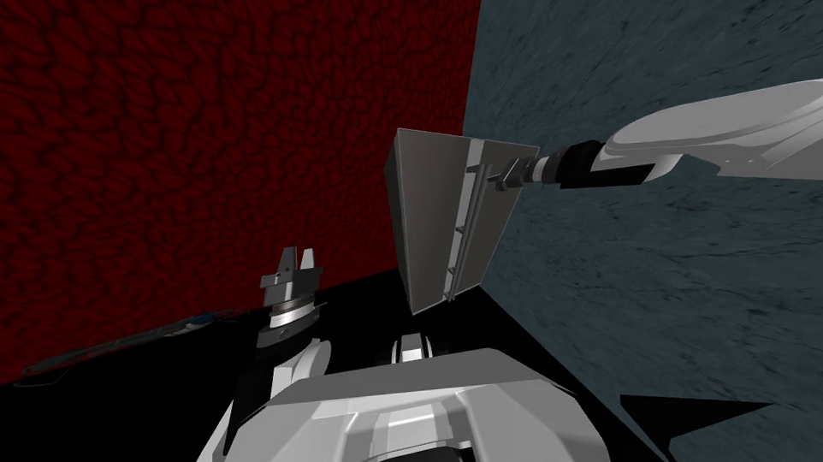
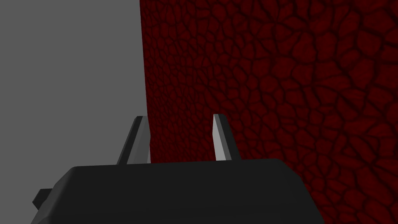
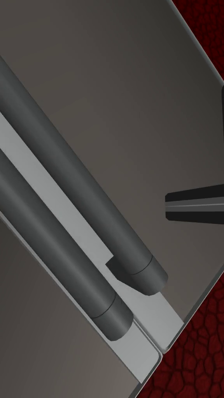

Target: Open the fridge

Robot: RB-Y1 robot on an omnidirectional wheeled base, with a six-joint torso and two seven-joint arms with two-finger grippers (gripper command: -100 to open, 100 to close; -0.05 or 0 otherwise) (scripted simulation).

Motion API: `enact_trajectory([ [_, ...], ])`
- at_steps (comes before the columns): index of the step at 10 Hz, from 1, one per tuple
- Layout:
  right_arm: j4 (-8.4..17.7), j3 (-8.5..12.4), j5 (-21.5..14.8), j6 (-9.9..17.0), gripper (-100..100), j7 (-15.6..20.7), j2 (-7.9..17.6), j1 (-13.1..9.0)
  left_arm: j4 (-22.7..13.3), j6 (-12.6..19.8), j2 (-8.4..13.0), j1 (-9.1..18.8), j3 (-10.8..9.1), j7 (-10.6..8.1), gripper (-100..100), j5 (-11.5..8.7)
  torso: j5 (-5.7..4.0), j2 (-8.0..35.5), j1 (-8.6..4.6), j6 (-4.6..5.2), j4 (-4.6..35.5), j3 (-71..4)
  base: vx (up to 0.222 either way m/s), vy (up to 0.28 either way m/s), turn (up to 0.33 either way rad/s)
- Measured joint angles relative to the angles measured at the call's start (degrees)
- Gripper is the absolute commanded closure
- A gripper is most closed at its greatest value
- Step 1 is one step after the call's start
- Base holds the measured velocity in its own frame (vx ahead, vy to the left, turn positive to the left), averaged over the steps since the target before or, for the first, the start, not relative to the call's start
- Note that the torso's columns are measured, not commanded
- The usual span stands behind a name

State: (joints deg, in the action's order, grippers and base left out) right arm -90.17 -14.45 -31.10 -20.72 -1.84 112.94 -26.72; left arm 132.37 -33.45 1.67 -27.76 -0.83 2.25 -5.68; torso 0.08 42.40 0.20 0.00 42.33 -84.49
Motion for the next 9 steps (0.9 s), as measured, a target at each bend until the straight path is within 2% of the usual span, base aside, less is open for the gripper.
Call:
enact_trajectory([
  [2,1.6,3.0,-4.6,0.4,100,-4.0,-0.4,3.0,0.0,0.0,0.0,0.0,0.00,0.00,0,0.0,-0.10,-0.1,-0.24,0.00,0.0,-0.1,-0.100,0.188,-0.108],
  [4,1.8,0.8,-2.4,1.0,100,-2.6,0.5,1.8,0.0,0.0,0.0,0.0,-0.01,0.00,0,0.0,-0.19,-0.4,-0.56,-0.03,-0.1,-0.2,-0.058,0.122,-0.084],
  [5,2.3,0.8,-2.7,1.7,100,-3.0,1.1,2.6,0.0,0.0,0.0,0.0,-0.01,0.00,0,0.0,-0.12,-0.2,-0.19,0.04,-0.1,-0.1,-0.088,0.193,-0.158],
  [6,2.7,-0.8,-1.5,2.2,100,-2.6,1.7,1.8,0.0,0.0,0.0,0.0,-0.01,0.00,0,0.0,-0.01,-0.1,-0.03,-0.01,0.0,0.0,-0.088,0.182,-0.120],
  [7,3.6,0.6,-2.8,2.4,100,-3.1,1.3,3.5,0.0,0.0,0.0,0.0,0.00,0.00,0,0.0,-0.03,0.0,-0.06,-0.01,0.0,0.0,-0.069,0.123,-0.048],
  [8,3.8,-0.7,-1.8,2.5,100,-2.7,1.8,2.5,0.0,0.0,0.0,0.0,-0.01,0.00,0,0.0,-0.08,-0.1,-0.30,-0.02,0.0,-0.1,-0.024,0.041,-0.004],
  [9,3.8,-1.0,-1.6,2.5,-100,-2.5,1.9,2.3,0.0,0.0,0.0,0.0,-0.02,0.00,0,0.0,-0.19,-0.3,-0.55,-0.01,-0.1,-0.2,0.107,0.055,-0.051],
])
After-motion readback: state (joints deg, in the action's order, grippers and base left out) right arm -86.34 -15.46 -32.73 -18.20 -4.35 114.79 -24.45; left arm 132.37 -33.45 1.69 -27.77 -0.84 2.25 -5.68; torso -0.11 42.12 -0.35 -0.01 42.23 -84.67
